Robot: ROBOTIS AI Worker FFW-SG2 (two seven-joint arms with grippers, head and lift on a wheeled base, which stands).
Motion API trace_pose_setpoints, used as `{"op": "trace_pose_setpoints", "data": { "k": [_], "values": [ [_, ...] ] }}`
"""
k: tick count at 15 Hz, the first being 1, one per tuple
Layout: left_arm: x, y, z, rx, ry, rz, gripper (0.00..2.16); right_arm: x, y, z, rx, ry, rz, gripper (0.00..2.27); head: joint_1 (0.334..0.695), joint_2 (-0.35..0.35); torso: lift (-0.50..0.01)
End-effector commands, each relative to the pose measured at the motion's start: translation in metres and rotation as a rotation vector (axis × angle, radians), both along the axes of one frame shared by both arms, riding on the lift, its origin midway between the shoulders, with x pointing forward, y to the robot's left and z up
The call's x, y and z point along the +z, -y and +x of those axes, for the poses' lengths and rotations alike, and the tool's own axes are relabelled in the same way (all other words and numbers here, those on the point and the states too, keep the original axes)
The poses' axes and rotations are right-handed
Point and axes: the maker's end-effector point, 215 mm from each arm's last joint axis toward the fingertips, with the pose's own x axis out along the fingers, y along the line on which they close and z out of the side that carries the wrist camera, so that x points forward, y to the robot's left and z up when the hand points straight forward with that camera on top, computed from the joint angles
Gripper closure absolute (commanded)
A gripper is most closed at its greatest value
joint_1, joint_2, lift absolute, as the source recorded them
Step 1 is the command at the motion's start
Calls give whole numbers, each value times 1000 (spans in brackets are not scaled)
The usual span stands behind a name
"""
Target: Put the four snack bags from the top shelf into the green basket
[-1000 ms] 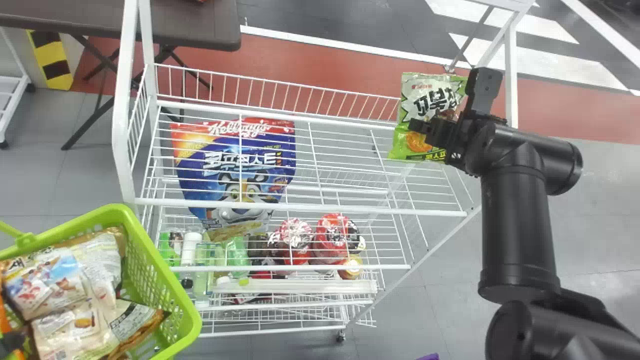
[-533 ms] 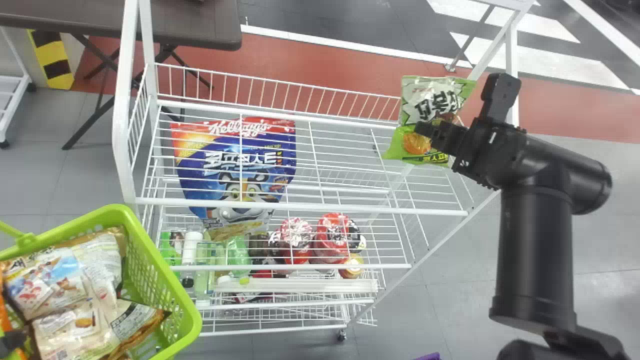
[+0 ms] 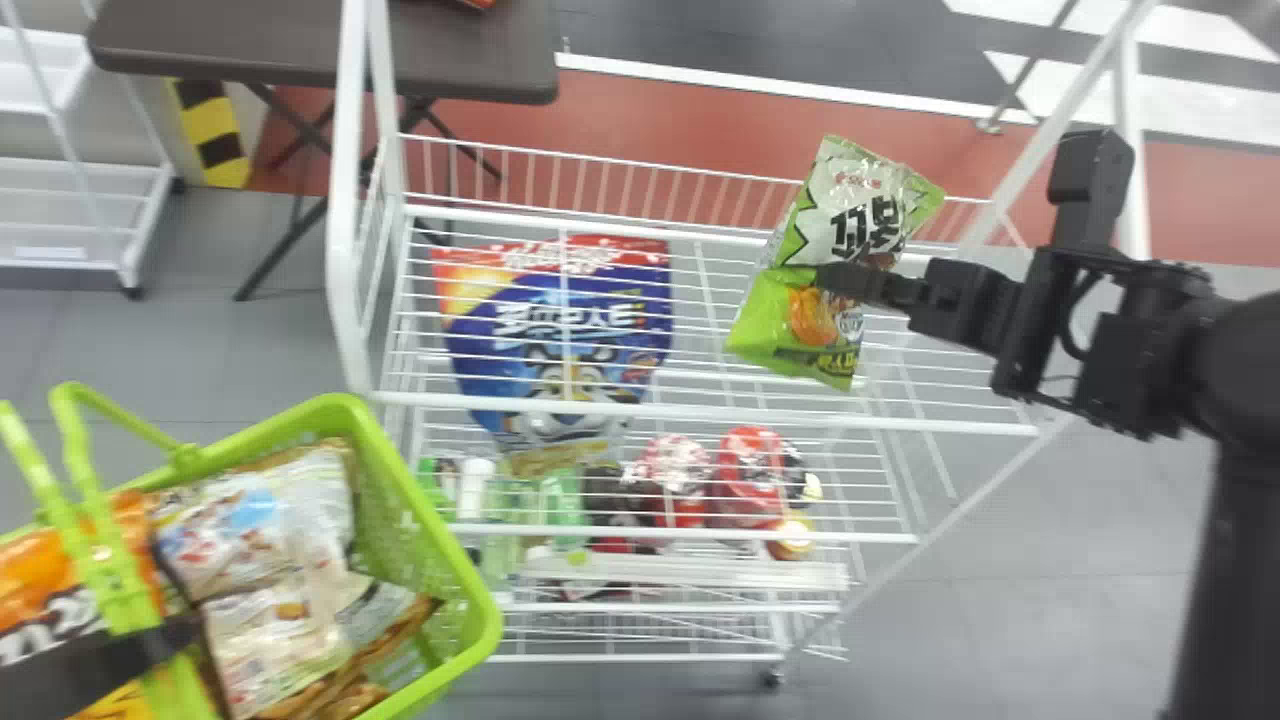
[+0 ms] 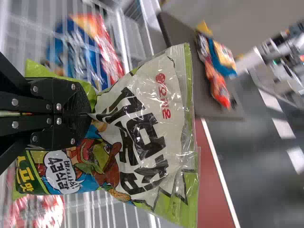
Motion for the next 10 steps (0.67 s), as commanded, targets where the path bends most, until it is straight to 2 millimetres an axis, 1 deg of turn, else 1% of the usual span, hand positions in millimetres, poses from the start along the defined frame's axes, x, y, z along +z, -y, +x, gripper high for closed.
{"op": "trace_pose_setpoints", "data": {
  "k": [1,4,5,6,7,9,10],
  "values": [
    [8,2,6,-11,15,-9,2148,15,-69,-31,162,0,65,2250,695,-106,-6],
    [11,4,9,-15,21,-8,2148,34,-146,-58,340,33,129,2250,695,-1,-6],
    [11,4,10,-16,21,-7,2148,38,-167,-65,385,39,151,2250,695,66,-6],
    [11,4,9,-17,20,-8,2148,42,-189,-72,431,39,171,2250,695,95,-6],
    [13,6,11,-20,19,-12,2148,45,-213,-79,480,39,186,2246,695,130,-6],
    [18,7,18,-21,24,-12,2148,44,-252,-95,557,27,206,2250,695,191,-6],
    [20,7,24,-22,32,-5,2148,42,-272,-104,594,17,212,2250,695,250,-6]
  ]
}}
